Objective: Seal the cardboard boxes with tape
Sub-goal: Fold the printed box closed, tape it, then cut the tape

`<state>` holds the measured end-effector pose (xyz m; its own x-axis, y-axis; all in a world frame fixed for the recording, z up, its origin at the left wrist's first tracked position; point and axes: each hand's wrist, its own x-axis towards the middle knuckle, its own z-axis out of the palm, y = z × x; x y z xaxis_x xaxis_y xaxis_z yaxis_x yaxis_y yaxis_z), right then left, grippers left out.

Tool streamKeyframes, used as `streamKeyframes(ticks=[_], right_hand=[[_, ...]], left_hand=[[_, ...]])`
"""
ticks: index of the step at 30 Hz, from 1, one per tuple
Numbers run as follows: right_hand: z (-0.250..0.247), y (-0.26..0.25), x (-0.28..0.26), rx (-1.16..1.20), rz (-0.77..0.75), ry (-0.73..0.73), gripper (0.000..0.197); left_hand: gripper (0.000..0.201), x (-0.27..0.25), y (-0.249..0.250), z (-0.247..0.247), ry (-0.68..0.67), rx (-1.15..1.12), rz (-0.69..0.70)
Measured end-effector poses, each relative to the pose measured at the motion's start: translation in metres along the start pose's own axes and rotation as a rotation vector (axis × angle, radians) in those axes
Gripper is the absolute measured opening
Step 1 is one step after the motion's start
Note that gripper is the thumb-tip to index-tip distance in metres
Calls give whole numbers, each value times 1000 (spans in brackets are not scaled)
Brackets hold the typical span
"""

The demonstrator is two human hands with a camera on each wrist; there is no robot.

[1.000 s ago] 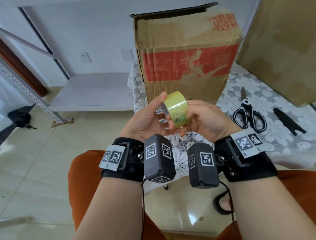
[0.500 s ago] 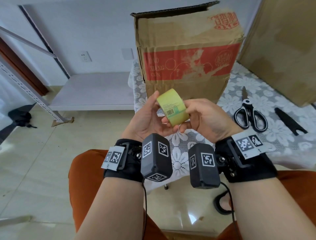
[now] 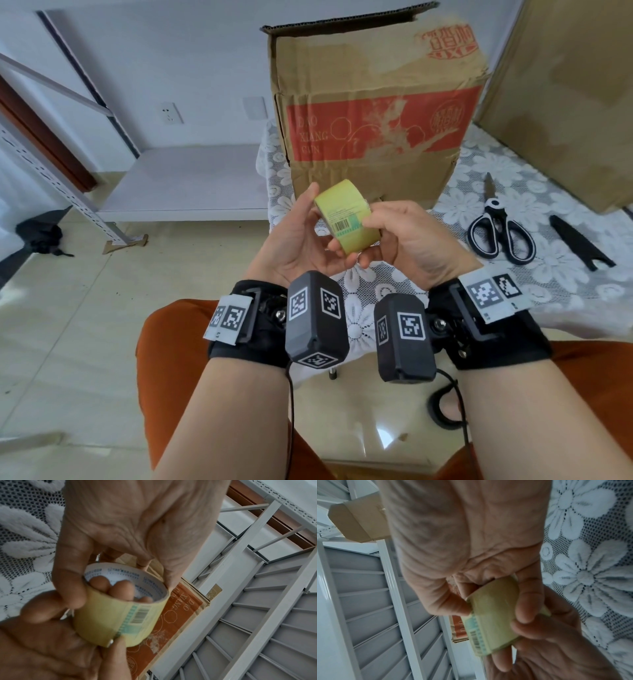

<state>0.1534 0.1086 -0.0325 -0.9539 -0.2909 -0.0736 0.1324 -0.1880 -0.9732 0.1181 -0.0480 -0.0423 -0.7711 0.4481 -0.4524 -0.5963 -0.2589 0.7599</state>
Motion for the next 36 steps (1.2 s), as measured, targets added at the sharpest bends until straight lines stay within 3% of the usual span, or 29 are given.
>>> streamKeyframes(ticks=[5,12,16,23,28,31,34,36], right_hand=[[0,1,-2,12,-5,1,35],[1,5,-2,54,-35,11,16],[0,4,-2,154,-40,63,22],[-3,15,1,241,-8,68,32],[-5,23,0,329,2,36,35],[-8,27,-1,406,-23,-54,21],[-10,31,-1,419,-47,-128,21],[-12,32,-2,429,-62,-155,21]], left_hand=[[81,0,2,0,-6,-20,47],[59,1,3,0,-33,70,70],[66,-2,4,-1,-76,193,103],[84,-8,7,-7,-83,180,75],[54,-5,3,-12,-123,204,93],[68,-4,4,-10,-121,204,62],[83,1,4,-12,-118,186,33],[82,3,3,-12,-128,181,37]])
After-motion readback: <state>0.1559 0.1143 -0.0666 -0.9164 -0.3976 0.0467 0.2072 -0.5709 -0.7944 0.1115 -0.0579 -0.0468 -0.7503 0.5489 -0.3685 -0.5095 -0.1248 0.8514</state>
